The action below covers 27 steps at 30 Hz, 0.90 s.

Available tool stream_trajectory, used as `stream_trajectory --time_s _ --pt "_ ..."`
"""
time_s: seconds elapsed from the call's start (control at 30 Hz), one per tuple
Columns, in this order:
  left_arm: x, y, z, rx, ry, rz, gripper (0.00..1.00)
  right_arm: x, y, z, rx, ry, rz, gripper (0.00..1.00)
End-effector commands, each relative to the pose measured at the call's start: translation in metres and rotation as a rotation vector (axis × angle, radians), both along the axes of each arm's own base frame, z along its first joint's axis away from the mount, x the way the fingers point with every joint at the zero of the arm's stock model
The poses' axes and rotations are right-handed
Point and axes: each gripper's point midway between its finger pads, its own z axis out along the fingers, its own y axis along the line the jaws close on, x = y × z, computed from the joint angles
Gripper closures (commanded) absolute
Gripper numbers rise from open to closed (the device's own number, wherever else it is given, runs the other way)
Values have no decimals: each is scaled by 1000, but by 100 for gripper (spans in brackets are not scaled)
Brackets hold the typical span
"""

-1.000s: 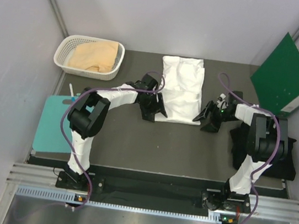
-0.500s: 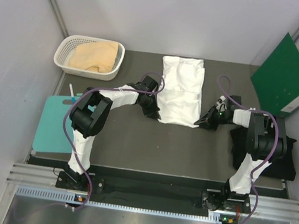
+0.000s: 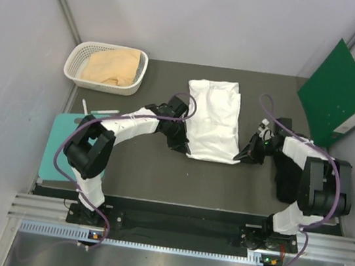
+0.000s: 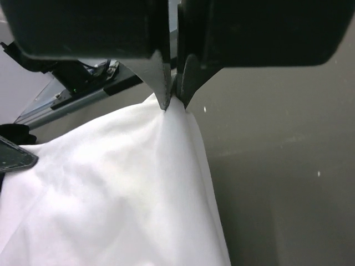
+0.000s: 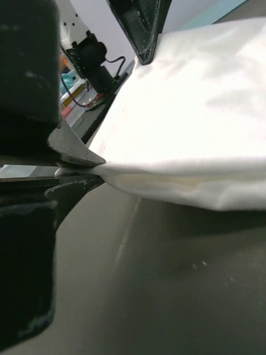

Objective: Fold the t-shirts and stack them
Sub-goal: Fold the long partially folded tshirt into a neat square

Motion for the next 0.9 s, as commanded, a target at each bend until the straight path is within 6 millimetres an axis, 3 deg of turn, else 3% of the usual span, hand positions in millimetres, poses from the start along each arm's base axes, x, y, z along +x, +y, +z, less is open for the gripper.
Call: stream_trajectory --time_s 0.0,0.1,0.2,0.23,0.3,0.33,0.4,0.57,0.63,0.67,0.73,0.77,0.8,0.87 --pt "-7 1 54 -42 -35 -13 100 7 -2 62 -14 -146 58 96" --pt "9 -2 81 -44 -116 -19 100 22 0 97 4 -227 49 96" --pt "28 -1 90 -24 -173 -37 100 49 -1 126 -11 -329 35 96" --pt "39 -4 102 -37 -206 -36 100 56 -3 132 -24 -351 29 96" --pt "57 -2 101 -31 -223 -35 100 78 -5 146 -40 -419 22 95" --pt "69 -4 112 -47 -256 -30 100 87 -6 149 -50 -444 14 95" --pt "91 0 106 -47 -267 -16 100 111 -7 156 -54 -498 1 95" --pt "153 7 109 -118 -331 41 100 164 -7 155 -45 -573 -38 94" --pt "169 5 110 -154 -347 44 100 188 -5 147 -33 -589 -44 94" --pt "181 9 100 -153 -338 53 100 195 -4 144 -27 -591 -41 94" --pt "198 5 111 -194 -373 47 100 216 -2 136 -21 -609 -37 94" --pt "206 6 100 -196 -362 50 100 224 -2 125 -15 -596 -37 94" --pt "215 3 109 -224 -387 45 100 234 -1 133 -13 -634 -36 93" --pt "230 2 105 -249 -404 51 100 246 -2 125 -8 -635 -45 93"
